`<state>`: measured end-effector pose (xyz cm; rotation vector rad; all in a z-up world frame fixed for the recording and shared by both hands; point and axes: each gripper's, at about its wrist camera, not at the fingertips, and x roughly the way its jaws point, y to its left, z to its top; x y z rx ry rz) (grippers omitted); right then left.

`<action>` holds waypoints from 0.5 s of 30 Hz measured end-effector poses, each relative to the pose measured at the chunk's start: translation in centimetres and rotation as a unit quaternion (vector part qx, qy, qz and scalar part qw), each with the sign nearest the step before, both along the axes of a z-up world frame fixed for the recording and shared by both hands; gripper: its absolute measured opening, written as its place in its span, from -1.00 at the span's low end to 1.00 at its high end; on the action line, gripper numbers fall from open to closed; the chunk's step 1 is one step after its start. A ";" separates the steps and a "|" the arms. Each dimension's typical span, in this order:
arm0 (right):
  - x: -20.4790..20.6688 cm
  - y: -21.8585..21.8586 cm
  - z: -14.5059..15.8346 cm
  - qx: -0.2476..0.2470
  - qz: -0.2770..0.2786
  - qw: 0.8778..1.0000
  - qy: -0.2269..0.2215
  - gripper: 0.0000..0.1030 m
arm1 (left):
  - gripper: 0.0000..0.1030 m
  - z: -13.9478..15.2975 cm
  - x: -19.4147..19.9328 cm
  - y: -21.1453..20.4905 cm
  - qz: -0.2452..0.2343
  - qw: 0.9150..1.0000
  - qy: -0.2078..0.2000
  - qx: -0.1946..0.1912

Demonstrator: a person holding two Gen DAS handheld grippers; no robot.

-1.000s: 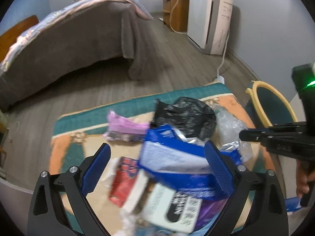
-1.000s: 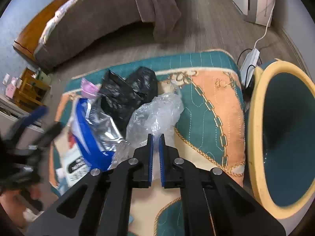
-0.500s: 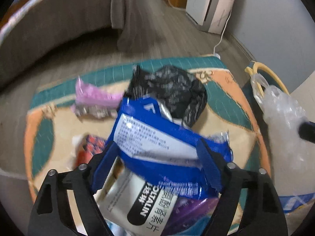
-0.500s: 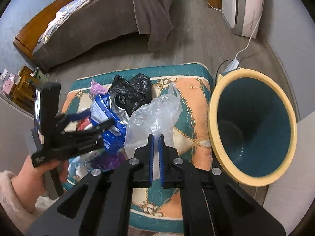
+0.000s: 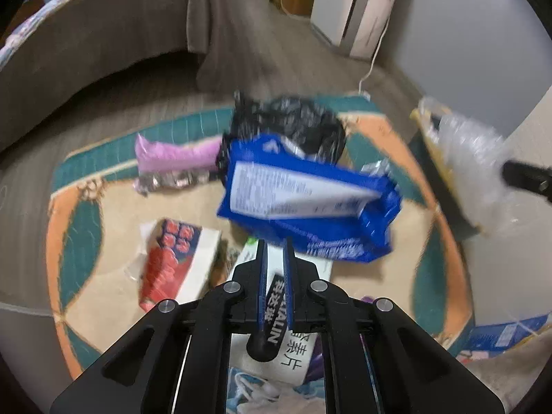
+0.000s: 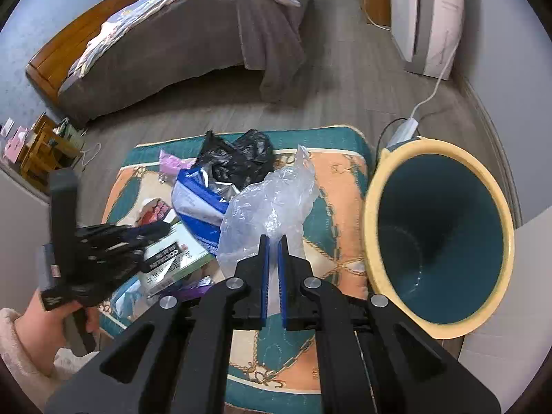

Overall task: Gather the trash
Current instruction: 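Grasp the clear plastic bag with the right tool while the left tool grasps the blue wipes packet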

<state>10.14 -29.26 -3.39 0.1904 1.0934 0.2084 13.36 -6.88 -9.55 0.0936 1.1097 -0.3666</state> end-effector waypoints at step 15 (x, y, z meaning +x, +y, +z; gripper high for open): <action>1.1 -6.3 0.2 -0.031 -0.063 0.997 -0.027 -0.91 | 0.42 1.3 2.4 -9.9 0.154 0.983 -0.063 0.072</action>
